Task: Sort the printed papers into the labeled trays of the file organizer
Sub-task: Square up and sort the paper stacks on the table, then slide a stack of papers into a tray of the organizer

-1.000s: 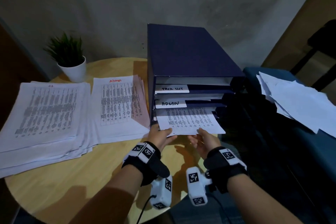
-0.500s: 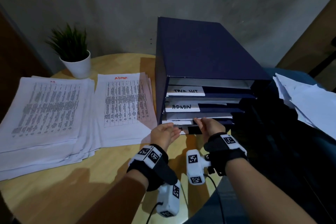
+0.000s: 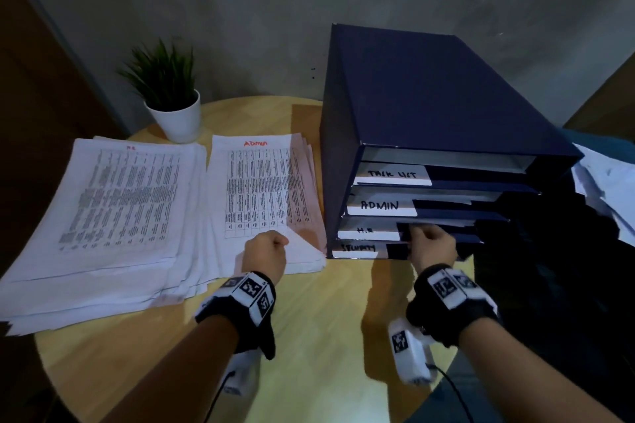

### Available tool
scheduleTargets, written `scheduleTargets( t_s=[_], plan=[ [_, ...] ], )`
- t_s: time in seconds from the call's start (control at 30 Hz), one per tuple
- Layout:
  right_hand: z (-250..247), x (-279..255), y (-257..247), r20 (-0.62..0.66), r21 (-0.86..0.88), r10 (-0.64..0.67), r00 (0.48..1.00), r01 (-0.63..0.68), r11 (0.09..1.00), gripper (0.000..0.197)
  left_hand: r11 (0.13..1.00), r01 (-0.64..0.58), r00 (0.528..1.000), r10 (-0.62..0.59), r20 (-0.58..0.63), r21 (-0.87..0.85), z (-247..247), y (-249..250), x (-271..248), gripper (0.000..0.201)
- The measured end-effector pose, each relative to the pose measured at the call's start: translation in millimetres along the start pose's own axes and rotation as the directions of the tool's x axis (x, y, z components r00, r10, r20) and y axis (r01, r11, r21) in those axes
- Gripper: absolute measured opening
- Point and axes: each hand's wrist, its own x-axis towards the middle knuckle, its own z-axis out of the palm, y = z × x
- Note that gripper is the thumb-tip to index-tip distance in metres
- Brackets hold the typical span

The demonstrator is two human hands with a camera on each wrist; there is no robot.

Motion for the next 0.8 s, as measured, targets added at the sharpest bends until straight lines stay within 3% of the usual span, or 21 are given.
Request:
scheduleTargets(
  t_s=[0.07,0.13,0.27,0.37,0.47,0.5,0.53,0.63,0.8],
  plan=[
    [3,-23,5,0.033,-0.034,-0.087,0.996,0.088,0.996,0.018,0.984,-0.053,0.998,0.046,0.047,0.173,-8,-11,9,0.027],
    [10,-47,7,0.150,-0.084,-0.121,0.981,0.135,0.987,0.017,0.953,-0.110,0.991,0.083,0.106,0.283,-14,-20,17,0.026],
    [31,-77,10,0.415,-0.219,-0.181,0.892,0.291,0.931,0.018,0.839,-0.266,0.955,0.164,0.245,0.475,-21,-28,26,0.028],
    [49,-88,8,0.620,-0.257,-0.283,0.732,0.530,0.808,0.024,0.725,-0.366,0.924,0.207,0.323,0.584,-25,-26,25,0.025],
    [68,-93,9,0.769,-0.254,-0.375,0.517,0.786,0.564,0.029,0.646,-0.441,0.887,0.211,0.410,0.622,-31,-24,25,0.031],
    [75,-94,10,0.799,-0.266,-0.373,0.471,0.834,0.484,0.030,0.630,-0.455,0.879,0.203,0.432,0.629,-32,-24,26,0.033],
    [81,-95,11,0.822,-0.290,-0.350,0.449,0.860,0.420,0.031,0.619,-0.461,0.874,0.196,0.444,0.635,-34,-24,27,0.035],
    [92,-99,12,0.853,-0.378,-0.255,0.456,0.875,0.302,0.033,0.597,-0.468,0.871,0.187,0.454,0.652,-34,-24,29,0.036],
    [96,-101,4,0.872,-0.427,-0.176,0.457,0.886,0.183,0.035,0.522,-0.474,0.876,0.199,0.439,0.709,-30,-26,28,0.032]
  ],
)
